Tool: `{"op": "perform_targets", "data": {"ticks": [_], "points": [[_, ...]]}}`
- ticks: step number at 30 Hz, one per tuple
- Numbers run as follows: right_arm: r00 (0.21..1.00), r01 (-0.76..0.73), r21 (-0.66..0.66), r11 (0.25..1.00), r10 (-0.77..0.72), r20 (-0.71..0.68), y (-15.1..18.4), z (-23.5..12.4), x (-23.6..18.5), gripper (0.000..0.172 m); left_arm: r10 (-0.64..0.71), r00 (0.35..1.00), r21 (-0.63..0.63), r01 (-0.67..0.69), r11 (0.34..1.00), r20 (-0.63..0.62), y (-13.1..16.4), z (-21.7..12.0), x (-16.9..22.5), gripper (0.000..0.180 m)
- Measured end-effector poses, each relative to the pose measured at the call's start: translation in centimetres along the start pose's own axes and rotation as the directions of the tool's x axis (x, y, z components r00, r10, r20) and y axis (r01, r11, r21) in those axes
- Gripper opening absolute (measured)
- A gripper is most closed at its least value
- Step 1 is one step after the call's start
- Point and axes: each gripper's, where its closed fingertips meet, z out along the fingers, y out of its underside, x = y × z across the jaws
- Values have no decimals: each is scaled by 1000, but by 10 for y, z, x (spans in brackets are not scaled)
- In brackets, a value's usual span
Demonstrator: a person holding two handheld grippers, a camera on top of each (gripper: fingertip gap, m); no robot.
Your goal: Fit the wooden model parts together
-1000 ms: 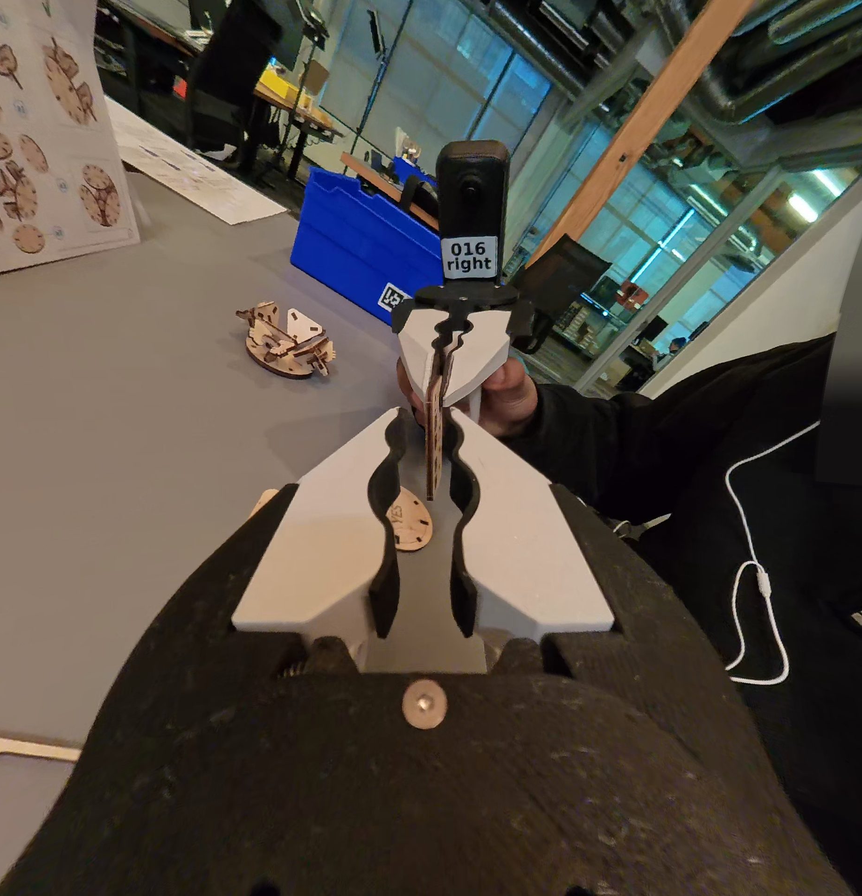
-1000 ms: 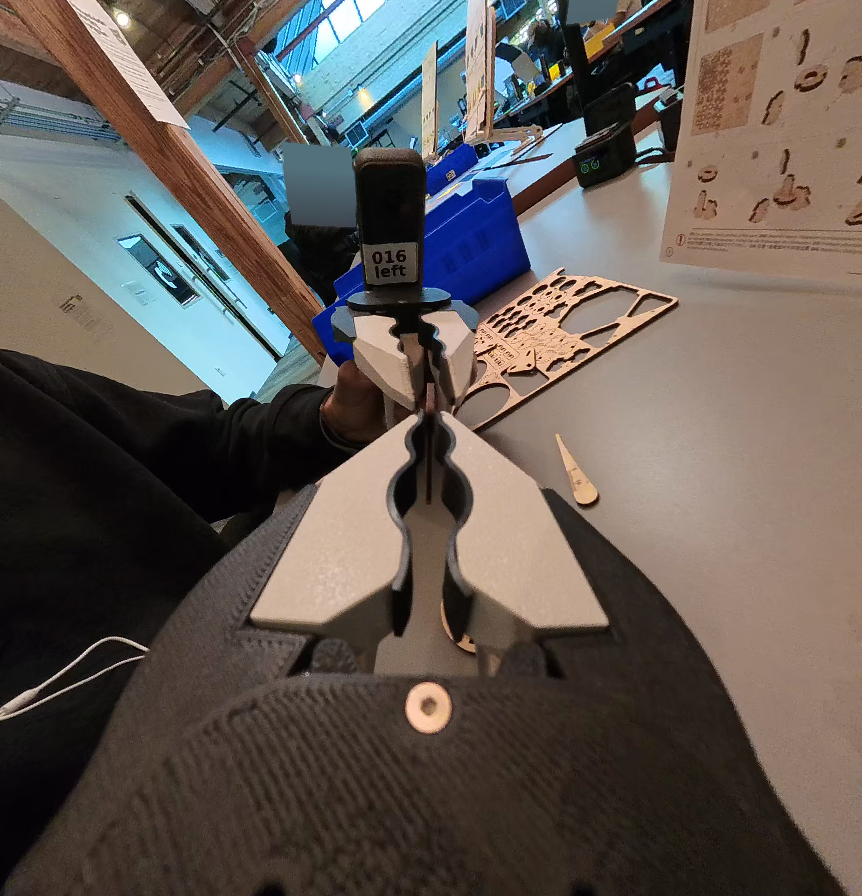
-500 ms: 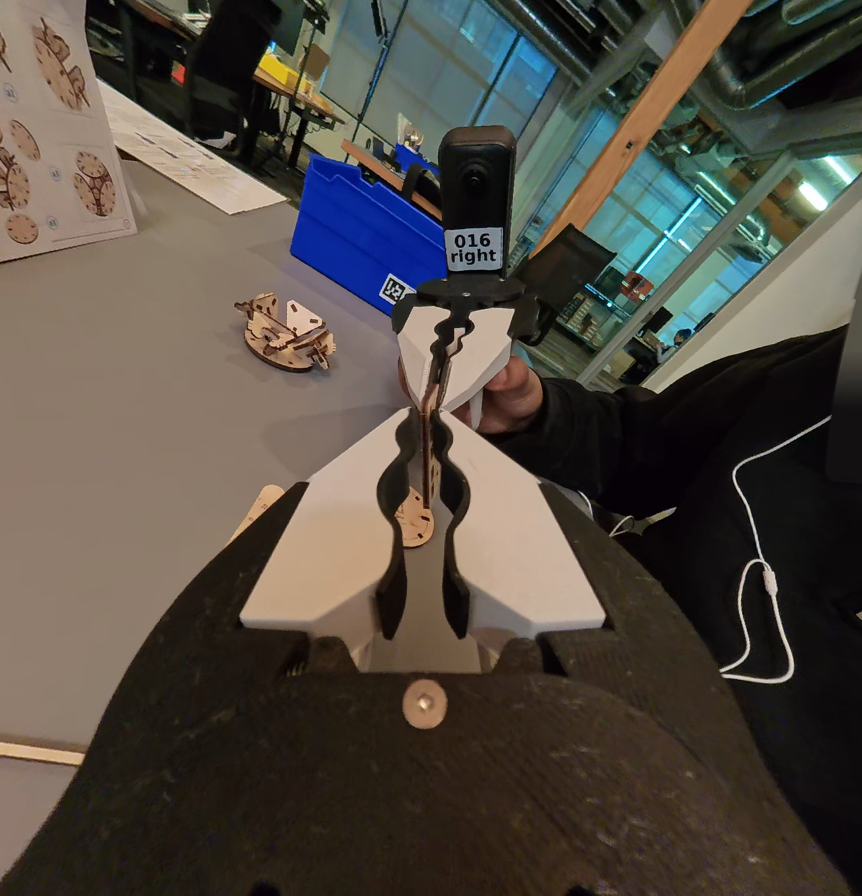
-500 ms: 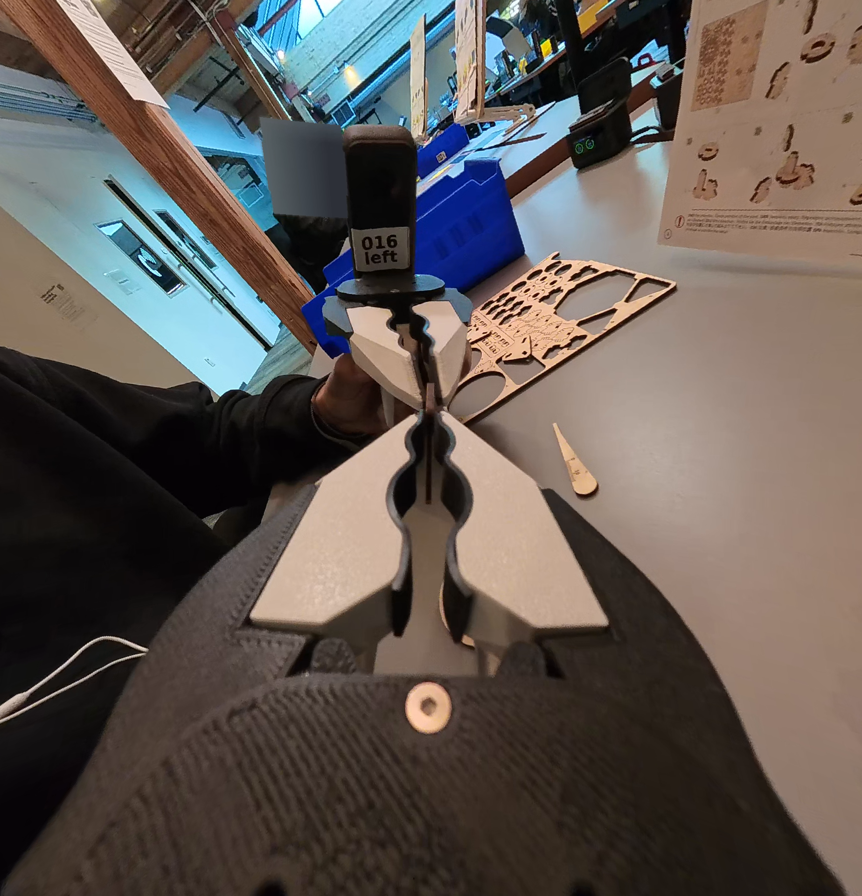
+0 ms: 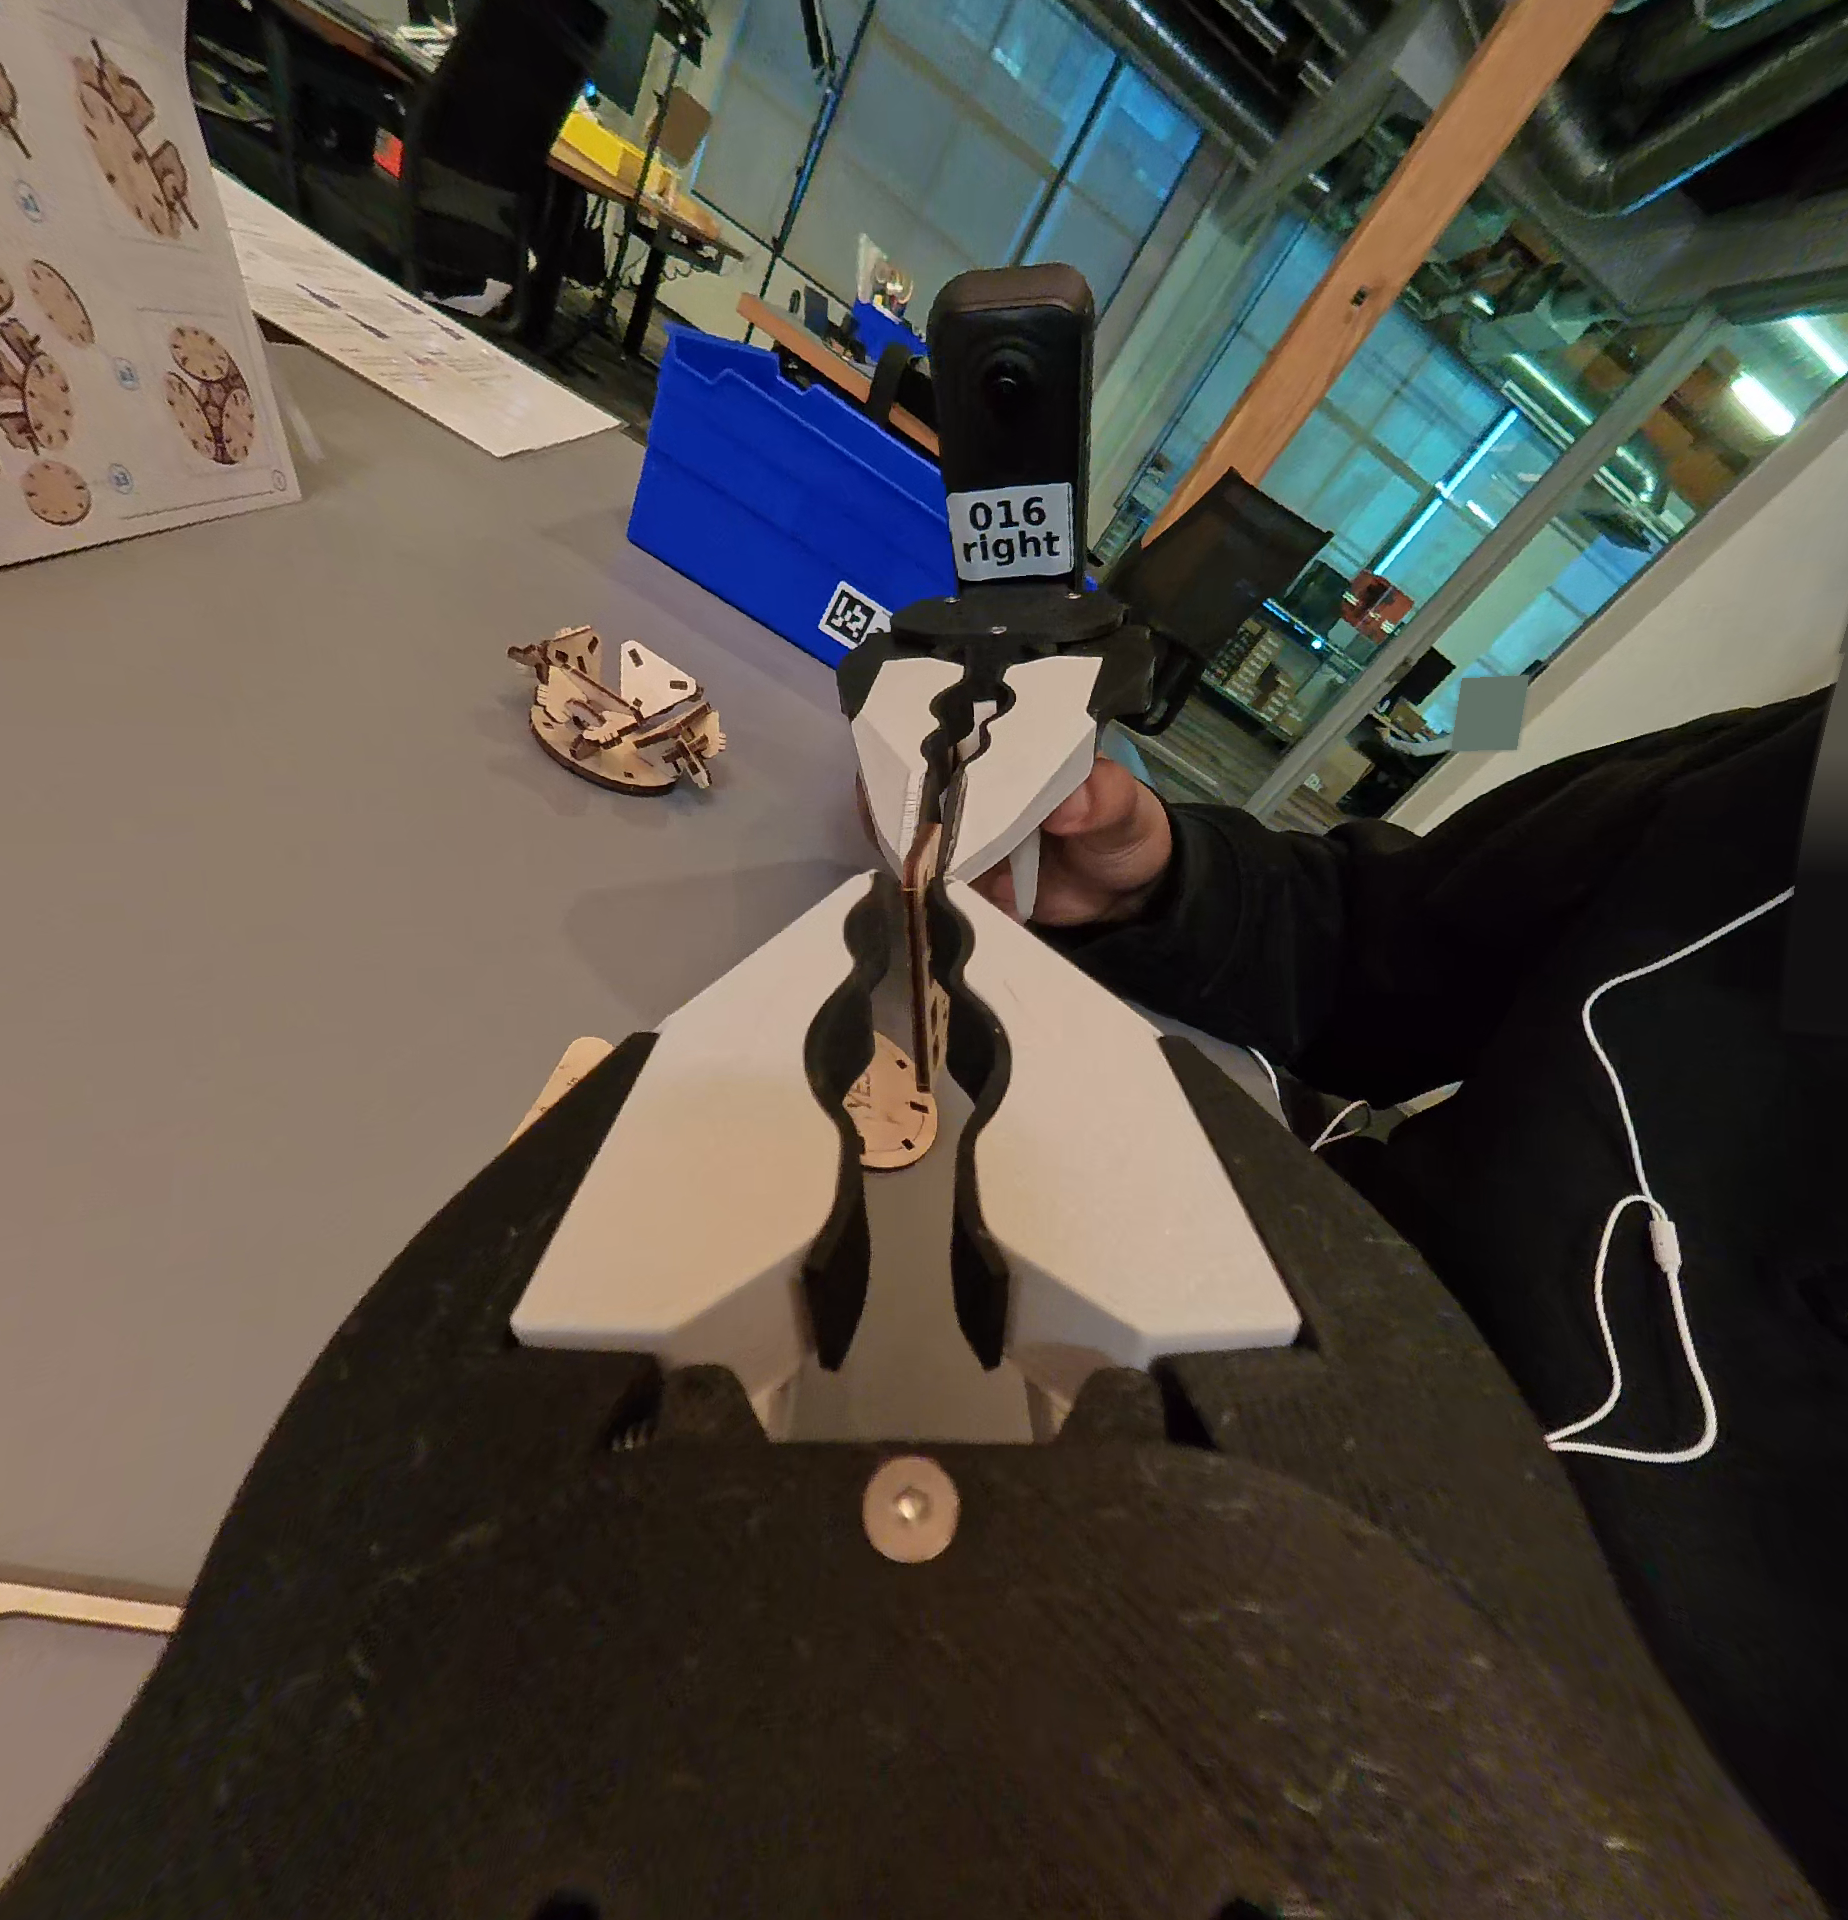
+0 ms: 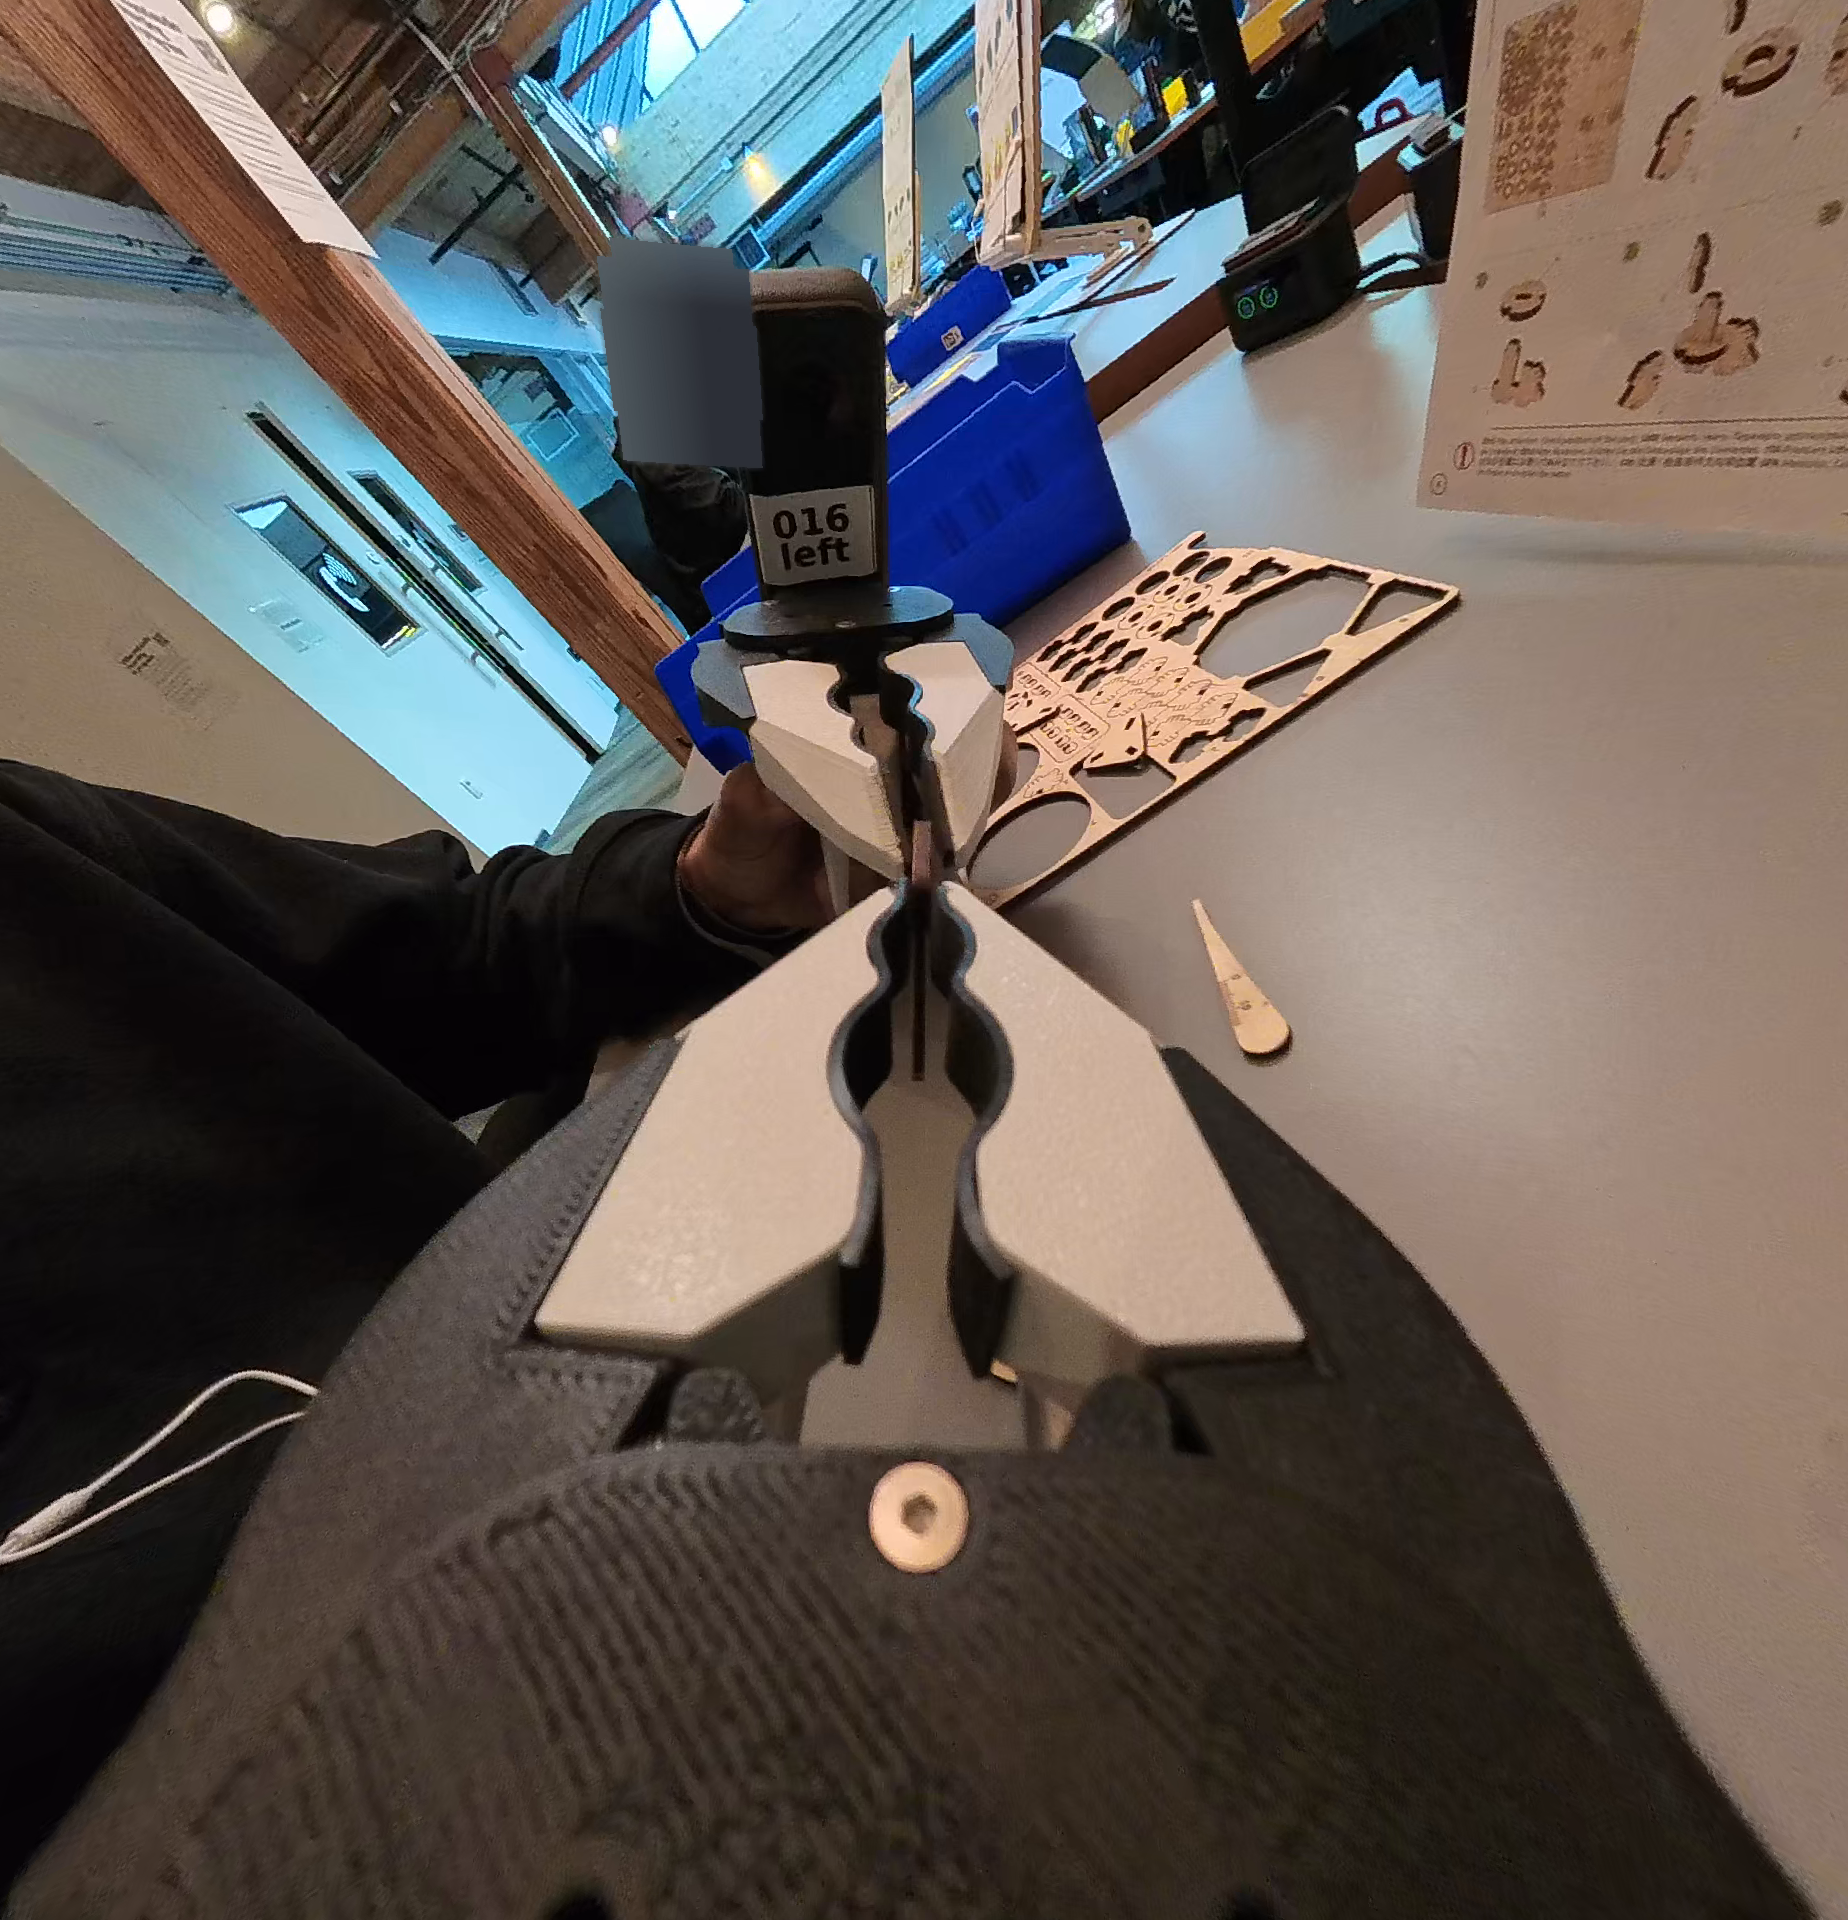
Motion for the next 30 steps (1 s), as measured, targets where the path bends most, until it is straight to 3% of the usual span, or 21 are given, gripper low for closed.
{"op": "perform_targets", "data": {"ticks": [30], "points": [[999,-31,-1,1000,31,27,1,1,-3,0,30,1000,-8,-30,1000,-6,-1,0,3,1]]}}
